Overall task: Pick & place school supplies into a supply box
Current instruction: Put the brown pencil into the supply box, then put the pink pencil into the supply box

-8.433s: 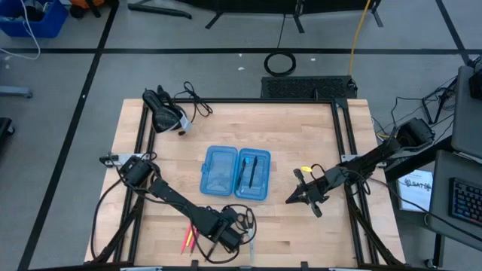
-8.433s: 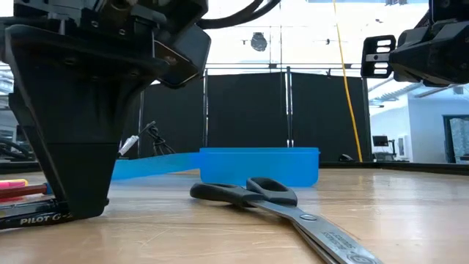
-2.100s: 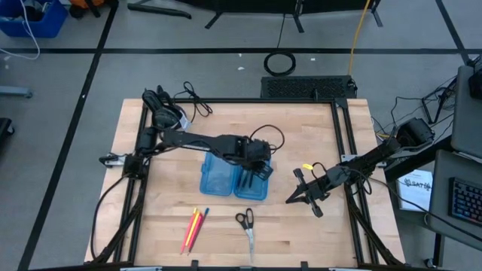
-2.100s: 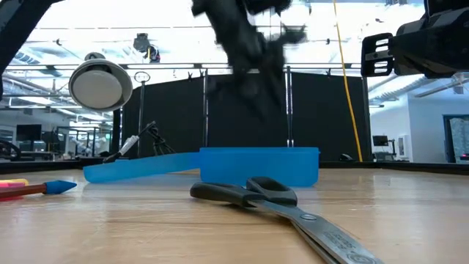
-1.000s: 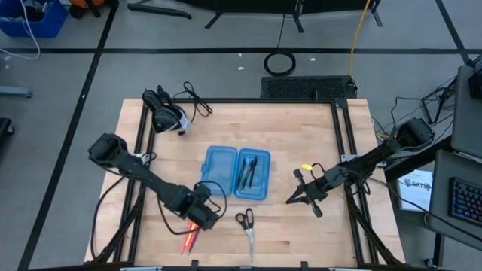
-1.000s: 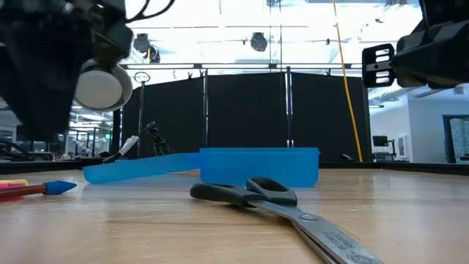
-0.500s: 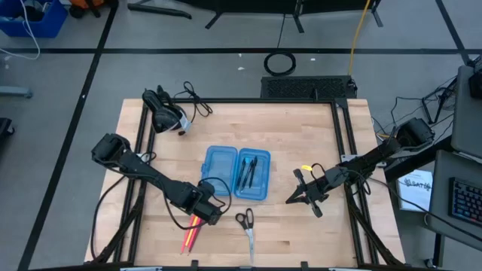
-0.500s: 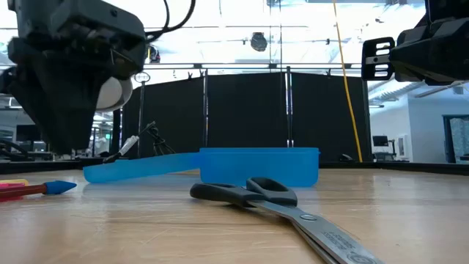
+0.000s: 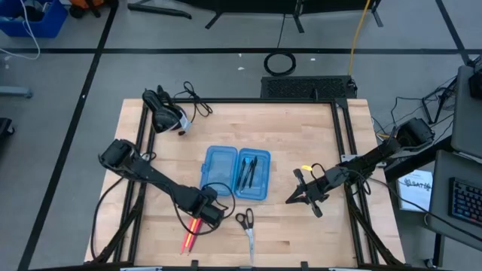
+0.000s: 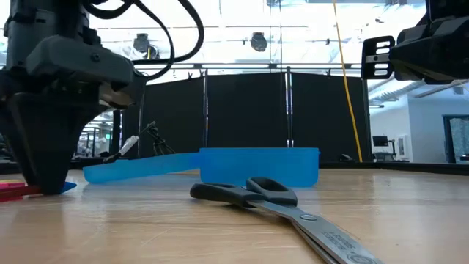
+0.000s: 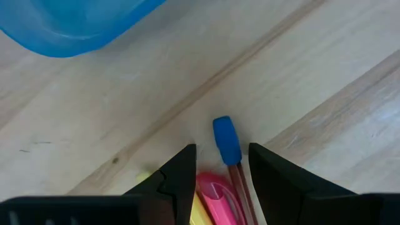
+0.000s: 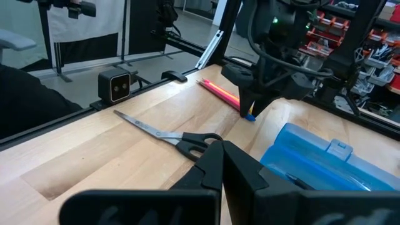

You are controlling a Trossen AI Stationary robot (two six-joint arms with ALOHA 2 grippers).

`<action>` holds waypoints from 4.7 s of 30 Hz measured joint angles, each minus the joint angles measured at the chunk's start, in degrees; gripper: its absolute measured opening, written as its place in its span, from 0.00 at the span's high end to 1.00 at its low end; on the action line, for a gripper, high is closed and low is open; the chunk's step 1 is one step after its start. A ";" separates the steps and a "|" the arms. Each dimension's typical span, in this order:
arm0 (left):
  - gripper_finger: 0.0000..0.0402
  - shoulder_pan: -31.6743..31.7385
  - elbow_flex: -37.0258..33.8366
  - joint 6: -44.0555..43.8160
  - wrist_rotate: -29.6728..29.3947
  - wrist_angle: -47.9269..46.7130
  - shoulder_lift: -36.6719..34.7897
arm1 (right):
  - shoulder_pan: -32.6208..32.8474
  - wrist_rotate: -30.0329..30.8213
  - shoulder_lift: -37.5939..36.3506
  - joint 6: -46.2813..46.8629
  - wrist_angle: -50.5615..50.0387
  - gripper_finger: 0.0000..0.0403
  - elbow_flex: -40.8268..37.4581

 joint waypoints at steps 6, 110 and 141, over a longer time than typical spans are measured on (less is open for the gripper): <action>0.62 -0.69 0.07 -0.17 -1.93 0.72 1.49 | 0.00 0.00 0.00 0.12 0.44 1.00 0.00; 0.96 33.53 26.14 20.93 -15.60 1.93 13.86 | 0.00 -0.22 0.00 1.07 1.27 1.00 0.00; 0.57 31.27 26.07 28.73 -12.73 -0.52 6.75 | 0.00 -6.14 -0.02 1.35 4.72 1.00 0.02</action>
